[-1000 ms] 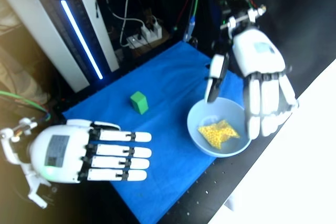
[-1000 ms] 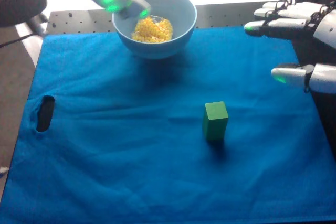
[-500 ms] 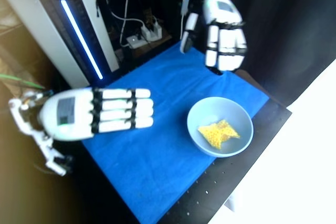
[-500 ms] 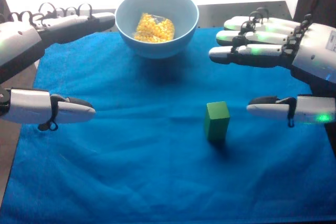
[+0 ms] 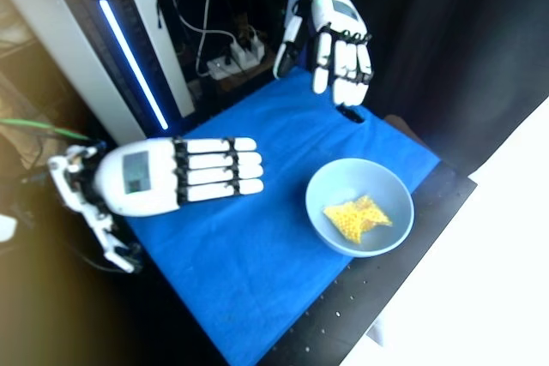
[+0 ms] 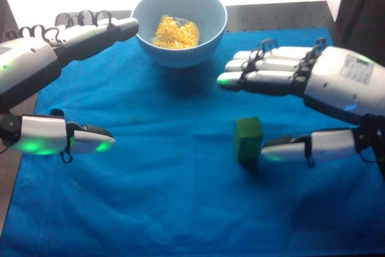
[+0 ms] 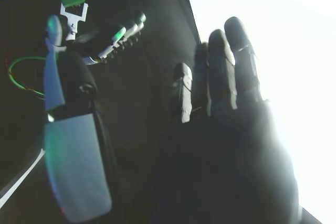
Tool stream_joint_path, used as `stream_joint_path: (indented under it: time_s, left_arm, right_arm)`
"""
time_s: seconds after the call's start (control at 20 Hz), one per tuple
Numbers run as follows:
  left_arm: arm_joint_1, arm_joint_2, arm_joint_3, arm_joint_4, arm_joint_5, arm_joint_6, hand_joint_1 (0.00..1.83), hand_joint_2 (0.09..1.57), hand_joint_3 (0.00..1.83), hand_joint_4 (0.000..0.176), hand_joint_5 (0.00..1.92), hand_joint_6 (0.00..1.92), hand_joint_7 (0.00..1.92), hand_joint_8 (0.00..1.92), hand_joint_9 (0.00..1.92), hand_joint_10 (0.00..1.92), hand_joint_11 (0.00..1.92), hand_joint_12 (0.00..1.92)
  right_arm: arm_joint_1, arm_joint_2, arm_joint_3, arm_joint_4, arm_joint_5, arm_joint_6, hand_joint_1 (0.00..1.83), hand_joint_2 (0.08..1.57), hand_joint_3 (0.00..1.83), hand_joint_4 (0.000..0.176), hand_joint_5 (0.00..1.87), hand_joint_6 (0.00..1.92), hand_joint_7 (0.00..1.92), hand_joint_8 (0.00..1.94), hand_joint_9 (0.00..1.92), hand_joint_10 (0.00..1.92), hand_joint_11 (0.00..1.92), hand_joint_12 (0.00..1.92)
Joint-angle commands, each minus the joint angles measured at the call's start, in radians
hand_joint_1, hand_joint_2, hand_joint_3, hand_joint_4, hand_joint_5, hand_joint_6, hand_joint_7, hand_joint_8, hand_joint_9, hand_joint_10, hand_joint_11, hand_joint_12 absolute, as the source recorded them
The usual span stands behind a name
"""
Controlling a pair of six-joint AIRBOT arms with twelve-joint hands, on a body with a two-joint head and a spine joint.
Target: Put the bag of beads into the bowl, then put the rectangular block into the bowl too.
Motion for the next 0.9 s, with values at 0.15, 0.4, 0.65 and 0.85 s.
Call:
stream_joint_path:
  time_s: [0.15,0.4,0.65,0.85]
  left_arm:
    - [-0.001,-0.009,-0.003,-0.017,-0.127,-0.007,0.94,0.95,0.00,0.091,0.07,0.00,0.09,0.00,0.11,0.00,0.00,0.64]
    - [0.001,-0.016,-0.003,-0.021,-0.127,-0.008,0.92,0.94,0.00,0.077,0.08,0.00,0.10,0.00,0.13,0.00,0.00,0.76]
    - [0.005,-0.021,-0.001,-0.027,-0.123,-0.008,0.93,0.96,0.00,0.090,0.10,0.00,0.08,0.00,0.10,0.00,0.00,0.62]
    - [0.010,-0.023,-0.001,-0.028,-0.121,-0.011,0.92,0.96,0.00,0.085,0.08,0.00,0.08,0.00,0.12,0.00,0.00,0.65]
  right_arm:
    - [0.015,-0.033,0.019,0.025,0.075,0.001,0.80,0.96,0.00,0.110,0.35,0.01,0.40,0.01,0.41,0.01,0.09,0.93]
    - [0.015,-0.055,0.033,0.025,0.058,0.001,0.76,0.97,0.00,0.072,0.45,0.01,0.48,0.00,0.50,0.00,0.26,0.80]
    - [0.015,-0.073,0.045,0.025,0.051,0.001,0.91,1.00,0.00,0.000,0.86,0.01,0.98,0.05,1.02,0.14,0.63,1.19]
    - [0.015,-0.073,0.049,0.025,0.050,0.001,1.14,1.04,0.00,0.000,1.13,0.69,1.27,0.12,1.01,0.96,0.82,1.47]
